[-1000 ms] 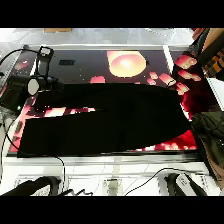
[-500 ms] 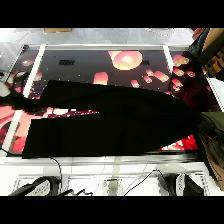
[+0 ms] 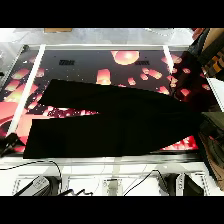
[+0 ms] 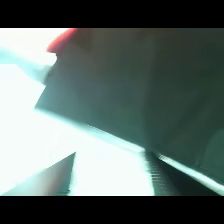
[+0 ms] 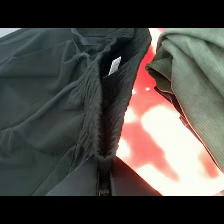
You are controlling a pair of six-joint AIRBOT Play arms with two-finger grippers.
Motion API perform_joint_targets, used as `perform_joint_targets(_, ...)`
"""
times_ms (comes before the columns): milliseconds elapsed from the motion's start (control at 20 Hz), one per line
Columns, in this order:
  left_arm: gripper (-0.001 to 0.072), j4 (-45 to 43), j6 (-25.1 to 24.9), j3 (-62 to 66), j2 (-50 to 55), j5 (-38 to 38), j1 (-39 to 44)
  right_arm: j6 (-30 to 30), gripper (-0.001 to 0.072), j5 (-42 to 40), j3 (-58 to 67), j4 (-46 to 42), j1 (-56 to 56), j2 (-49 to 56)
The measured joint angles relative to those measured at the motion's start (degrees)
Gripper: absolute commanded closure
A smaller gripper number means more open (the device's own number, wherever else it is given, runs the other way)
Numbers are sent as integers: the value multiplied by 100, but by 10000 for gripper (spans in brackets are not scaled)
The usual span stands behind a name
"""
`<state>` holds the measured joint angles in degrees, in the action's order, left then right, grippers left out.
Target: Fold the clothes and pants, and hang the long-sleeved shirts on hangers.
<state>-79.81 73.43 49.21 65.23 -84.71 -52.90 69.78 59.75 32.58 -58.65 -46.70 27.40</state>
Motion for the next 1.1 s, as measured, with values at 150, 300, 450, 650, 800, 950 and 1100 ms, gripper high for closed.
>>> perform_joint_targets(150, -2, 26, -306, -514, -20, 81, -817, 7, 693, -31, 0, -4, 0, -4)
perform_joint_targets(300, 50, 59, -625, -922, -31, 369, -1237, 7, 693, -48, 0, -2, 0, -4)
perform_joint_targets(450, 148, 225, -841, -1285, -31, 909, -1394, 7, 693, -52, 0, -4, 0, -4)
perform_joint_targets(650, 148, 881, -1200, -1593, -13, 1499, -1464, 7, 693, -44, 0, -2, 0, -4)
perform_joint_targets(800, 160, 1193, -1325, -1672, 52, 1696, -1482, 9, 693, 2, 0, -2, 0, -4)
perform_joint_targets(950, 548, 1270, -1390, -1709, 142, 1958, -1488, 9, 693, 39, 0, 0, 0, -4)
perform_joint_targets(1100, 697, 1449, -1491, -1720, 173, 2035, -1486, 9, 693, 63, 0, 0, 0, -7)
